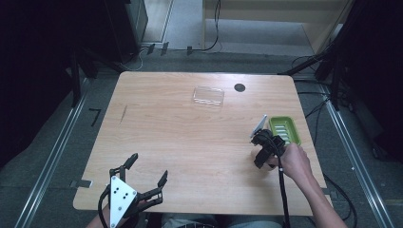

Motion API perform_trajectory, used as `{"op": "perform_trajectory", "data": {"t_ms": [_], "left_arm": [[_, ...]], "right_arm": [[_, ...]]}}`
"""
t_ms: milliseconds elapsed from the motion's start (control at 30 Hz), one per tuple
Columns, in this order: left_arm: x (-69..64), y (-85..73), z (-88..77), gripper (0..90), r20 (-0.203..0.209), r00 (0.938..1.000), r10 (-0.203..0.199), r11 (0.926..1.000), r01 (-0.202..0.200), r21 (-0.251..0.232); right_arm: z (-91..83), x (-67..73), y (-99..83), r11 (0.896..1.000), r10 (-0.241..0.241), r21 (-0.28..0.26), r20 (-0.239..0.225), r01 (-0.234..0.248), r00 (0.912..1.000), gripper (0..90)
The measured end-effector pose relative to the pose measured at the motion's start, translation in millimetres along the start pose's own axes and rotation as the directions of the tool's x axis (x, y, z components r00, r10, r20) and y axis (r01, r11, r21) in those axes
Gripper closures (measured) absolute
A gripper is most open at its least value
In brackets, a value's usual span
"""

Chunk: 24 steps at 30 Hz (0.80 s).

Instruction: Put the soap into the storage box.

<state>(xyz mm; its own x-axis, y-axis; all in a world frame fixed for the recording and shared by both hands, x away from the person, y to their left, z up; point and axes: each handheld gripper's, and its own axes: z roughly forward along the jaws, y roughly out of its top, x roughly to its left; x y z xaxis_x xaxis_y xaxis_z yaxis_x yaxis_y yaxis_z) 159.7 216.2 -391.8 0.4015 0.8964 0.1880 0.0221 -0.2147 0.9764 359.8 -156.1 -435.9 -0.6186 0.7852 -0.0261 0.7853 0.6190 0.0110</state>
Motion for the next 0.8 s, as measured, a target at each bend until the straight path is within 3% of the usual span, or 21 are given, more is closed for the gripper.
{"op": "perform_trajectory", "data": {"t_ms": [800], "left_arm": [[0.0,0.1,0.8,9.9,0.002,1.0,0.0,1.0,0.0,0.004]], "right_arm": [[-1.8,-27.6,-27.1,0.997,0.068,0.021,0.0,-0.068,0.9977,33.4]]}}
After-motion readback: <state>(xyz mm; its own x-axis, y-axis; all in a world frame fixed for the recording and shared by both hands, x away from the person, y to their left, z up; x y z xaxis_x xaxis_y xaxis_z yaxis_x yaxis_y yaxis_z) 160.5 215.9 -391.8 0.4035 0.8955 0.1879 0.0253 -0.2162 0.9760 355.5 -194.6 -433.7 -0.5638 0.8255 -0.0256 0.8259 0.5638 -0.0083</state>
